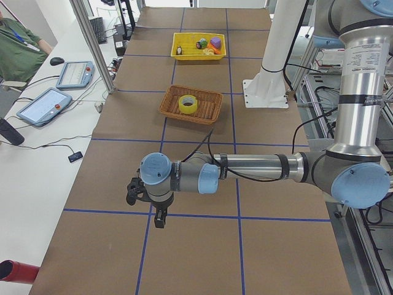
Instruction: Move tape to another basket
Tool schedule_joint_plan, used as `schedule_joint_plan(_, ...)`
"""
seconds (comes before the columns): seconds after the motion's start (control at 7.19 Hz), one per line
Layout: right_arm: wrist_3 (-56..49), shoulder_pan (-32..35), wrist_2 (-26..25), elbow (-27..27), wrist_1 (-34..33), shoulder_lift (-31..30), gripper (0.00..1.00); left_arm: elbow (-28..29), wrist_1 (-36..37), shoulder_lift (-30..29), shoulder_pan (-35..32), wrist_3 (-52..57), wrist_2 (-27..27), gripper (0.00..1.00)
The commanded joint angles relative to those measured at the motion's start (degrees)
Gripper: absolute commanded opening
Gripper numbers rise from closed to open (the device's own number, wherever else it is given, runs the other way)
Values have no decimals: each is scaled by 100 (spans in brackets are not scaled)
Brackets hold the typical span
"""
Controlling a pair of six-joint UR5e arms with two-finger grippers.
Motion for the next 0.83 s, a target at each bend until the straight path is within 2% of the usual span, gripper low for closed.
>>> schedule_joint_plan(0.0, -15, 45, -164, -121, 0, -2, 100, -26, 2, 5, -15, -2, -2, 99)
schedule_joint_plan(0.7, 46, 45, -138, -121, 0, 7, 100, -9, 11, 5, -7, -2, 7, 99)
